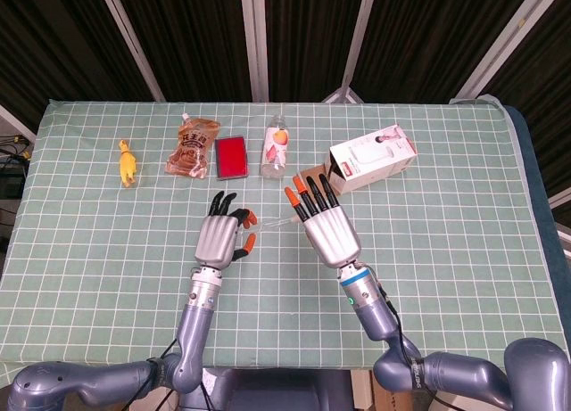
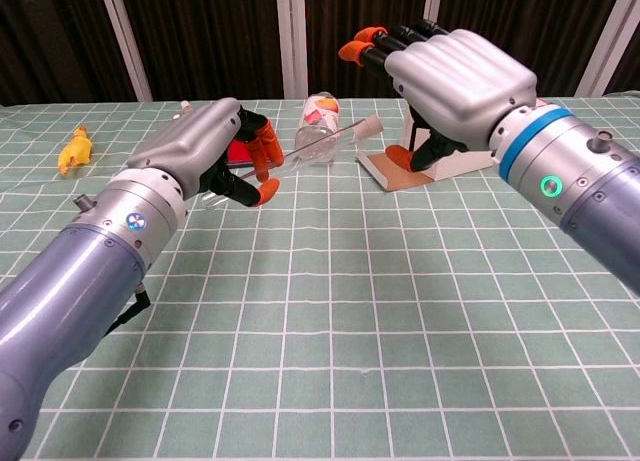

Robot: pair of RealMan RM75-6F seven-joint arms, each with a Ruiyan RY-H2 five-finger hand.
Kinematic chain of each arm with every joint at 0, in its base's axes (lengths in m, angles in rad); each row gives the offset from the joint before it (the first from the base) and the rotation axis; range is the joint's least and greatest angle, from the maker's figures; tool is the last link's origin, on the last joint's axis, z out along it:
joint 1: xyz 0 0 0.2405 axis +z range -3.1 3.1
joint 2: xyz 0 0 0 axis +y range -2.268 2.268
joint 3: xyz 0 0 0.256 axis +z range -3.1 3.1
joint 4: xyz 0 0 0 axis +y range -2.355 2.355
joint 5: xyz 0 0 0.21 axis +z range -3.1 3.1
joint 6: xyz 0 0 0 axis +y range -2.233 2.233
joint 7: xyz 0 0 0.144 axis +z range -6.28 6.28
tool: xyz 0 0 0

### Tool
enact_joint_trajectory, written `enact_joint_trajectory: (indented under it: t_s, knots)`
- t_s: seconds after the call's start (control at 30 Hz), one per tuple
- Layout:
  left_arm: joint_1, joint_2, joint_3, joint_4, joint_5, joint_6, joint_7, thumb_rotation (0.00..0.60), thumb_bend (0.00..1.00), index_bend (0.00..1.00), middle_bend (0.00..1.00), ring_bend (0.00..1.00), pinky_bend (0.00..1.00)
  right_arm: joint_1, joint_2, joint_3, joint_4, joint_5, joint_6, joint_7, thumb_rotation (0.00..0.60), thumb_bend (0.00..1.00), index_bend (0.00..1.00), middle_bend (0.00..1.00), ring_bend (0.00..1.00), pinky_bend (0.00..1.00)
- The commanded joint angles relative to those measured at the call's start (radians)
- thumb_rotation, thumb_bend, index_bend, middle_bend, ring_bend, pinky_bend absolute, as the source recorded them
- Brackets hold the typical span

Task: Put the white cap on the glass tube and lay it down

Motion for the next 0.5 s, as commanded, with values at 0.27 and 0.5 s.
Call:
enact_joint_trajectory:
  t_s: [0.27,0.5]
  knots:
    - [0.009,0.076,0.057,0.012,0.028,-0.039,0.05,0.6,0.79,0.5,0.5,0.12,0.01,-0.027,0.039,0.009,-0.023,0.002,0.03,0.022,0.6,0.4,0.0,0.0,0.0,0.0]
    - [0.018,0.151,0.099,-0.002,-0.021,-0.095,0.175,0.6,0.79,0.5,0.5,0.12,0.01,-0.038,0.063,0.016,-0.047,0.007,0.04,0.029,0.6,0.4,0.0,0.0,0.0,0.0]
